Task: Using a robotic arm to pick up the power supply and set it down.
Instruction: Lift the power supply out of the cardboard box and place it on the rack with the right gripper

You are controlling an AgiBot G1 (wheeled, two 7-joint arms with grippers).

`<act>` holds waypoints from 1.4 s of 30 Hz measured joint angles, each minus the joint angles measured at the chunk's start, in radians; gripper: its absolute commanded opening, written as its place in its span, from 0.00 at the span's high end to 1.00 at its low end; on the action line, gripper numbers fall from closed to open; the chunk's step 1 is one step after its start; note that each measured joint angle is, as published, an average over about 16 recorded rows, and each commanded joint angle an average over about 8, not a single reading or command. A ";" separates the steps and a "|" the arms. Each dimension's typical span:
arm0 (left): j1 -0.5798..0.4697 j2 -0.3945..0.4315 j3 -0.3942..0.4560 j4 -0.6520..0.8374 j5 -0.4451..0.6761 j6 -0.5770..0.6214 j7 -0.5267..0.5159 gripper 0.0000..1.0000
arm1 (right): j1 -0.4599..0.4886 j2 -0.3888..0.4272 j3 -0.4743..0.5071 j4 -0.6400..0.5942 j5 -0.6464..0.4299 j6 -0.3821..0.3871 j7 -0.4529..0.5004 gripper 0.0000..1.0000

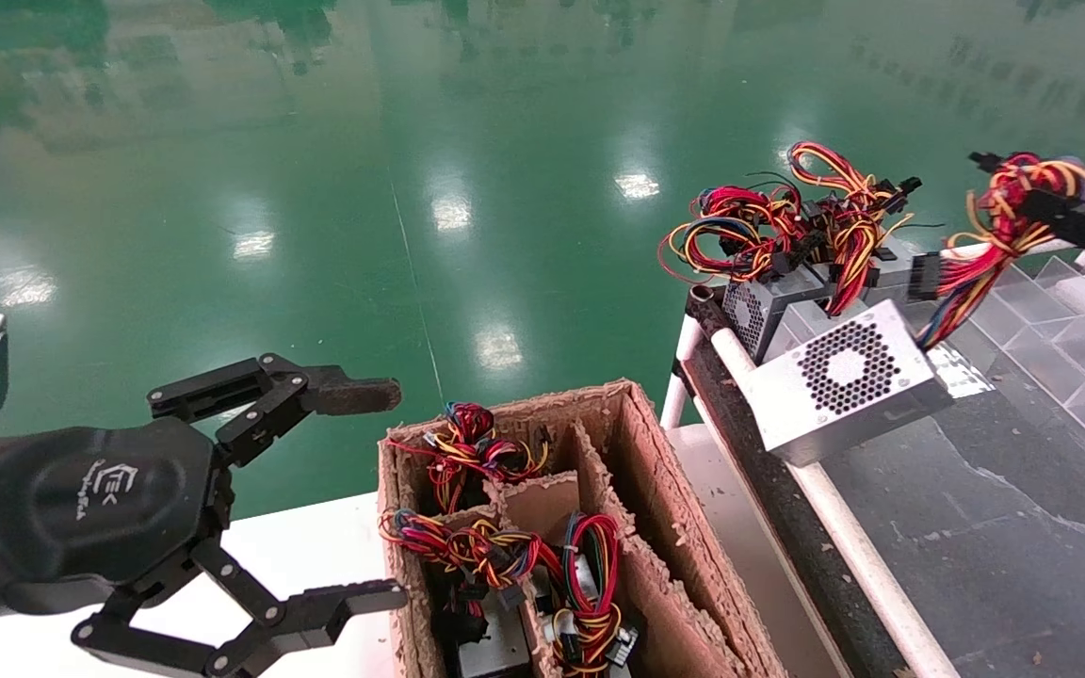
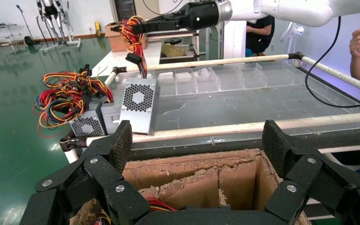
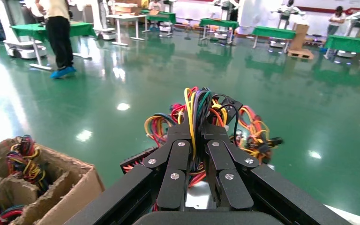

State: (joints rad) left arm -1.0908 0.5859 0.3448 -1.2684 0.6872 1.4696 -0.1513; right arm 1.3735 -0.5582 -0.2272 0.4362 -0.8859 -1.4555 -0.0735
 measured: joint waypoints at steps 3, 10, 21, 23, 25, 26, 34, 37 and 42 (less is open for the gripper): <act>0.000 0.000 0.000 0.000 0.000 0.000 0.000 0.00 | 0.020 0.007 -0.005 -0.032 -0.012 -0.013 -0.017 1.00; 0.000 0.000 0.000 0.000 0.000 0.000 0.000 0.00 | 0.069 0.024 -0.020 -0.098 -0.043 -0.037 -0.057 1.00; 0.000 0.000 0.000 0.000 0.000 0.000 0.000 0.00 | 0.147 0.023 -0.052 -0.198 -0.107 -0.016 -0.124 1.00; 0.000 0.000 0.000 0.000 0.000 0.000 0.000 0.00 | 0.159 0.014 -0.058 -0.215 -0.119 -0.005 -0.137 1.00; 0.000 0.000 0.000 0.000 0.000 0.000 0.000 0.00 | 0.170 0.002 -0.065 -0.232 -0.131 0.008 -0.149 1.00; 0.000 0.000 0.000 0.000 0.000 0.000 0.000 0.00 | 0.176 -0.004 -0.068 -0.240 -0.136 0.015 -0.155 1.00; 0.000 0.000 0.001 0.000 0.000 0.000 0.000 0.00 | 0.213 -0.069 -0.091 -0.296 -0.174 0.065 -0.196 1.00; 0.000 0.000 0.001 0.000 0.000 0.000 0.000 0.00 | 0.228 -0.096 -0.098 -0.314 -0.184 0.081 -0.205 1.00; 0.000 0.000 0.001 0.000 0.000 0.000 0.000 0.00 | 0.253 -0.138 -0.107 -0.338 -0.198 0.110 -0.221 1.00</act>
State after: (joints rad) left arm -1.0910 0.5857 0.3454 -1.2684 0.6868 1.4693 -0.1509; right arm 1.6268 -0.6964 -0.3345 0.0980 -1.0840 -1.3453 -0.2945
